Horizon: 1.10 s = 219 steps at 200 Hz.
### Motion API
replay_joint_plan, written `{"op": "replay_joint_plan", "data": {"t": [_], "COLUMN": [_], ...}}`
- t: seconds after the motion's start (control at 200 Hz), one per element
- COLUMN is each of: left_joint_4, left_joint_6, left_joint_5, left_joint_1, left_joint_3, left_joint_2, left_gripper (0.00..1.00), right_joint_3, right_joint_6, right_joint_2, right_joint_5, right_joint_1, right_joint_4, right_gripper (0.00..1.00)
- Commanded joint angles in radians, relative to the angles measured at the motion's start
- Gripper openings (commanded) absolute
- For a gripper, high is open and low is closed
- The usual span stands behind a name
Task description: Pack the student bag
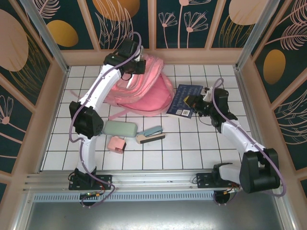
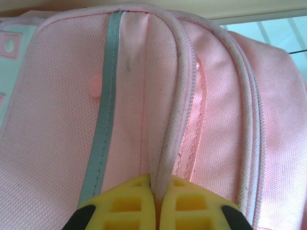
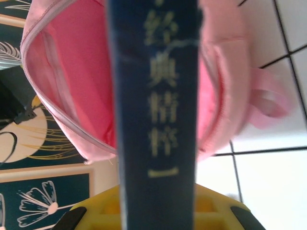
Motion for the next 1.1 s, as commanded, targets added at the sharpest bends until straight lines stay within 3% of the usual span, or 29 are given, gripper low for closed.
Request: {"op": "replay_joint_plan", "data": {"t": [0.0, 0.3, 0.701, 1.091], "left_joint_4": [0.124, 0.263, 0.347, 0.398], "left_joint_6": [-0.05, -0.151, -0.243, -0.297], "left_joint_5": [0.295, 0.581, 0.679, 0.697], "left_joint_1": [0.022, 0.088, 0.108, 0.111], "left_joint_3": [0.025, -0.084, -0.109, -0.126], "left_joint_2": [-0.086, -0.134, -0.146, -0.145], "left_gripper": [0.0, 0.0, 0.0, 0.0], "right_joint_3": [0.075, 0.207, 0.455, 0.918], "right_joint_6": [0.088, 0.243, 0.482, 0.366], "right_joint_2": [0.078, 0.345, 0.738, 1.074], "right_joint_5": [-0.034, -0.023, 0.073, 0.237], "right_joint_1": [0.031, 0.126, 0.237, 0.329], "right_joint_4": [0.188, 0.446, 0.741, 0.348], "right_gripper": [0.0, 0.0, 0.0, 0.0]}}
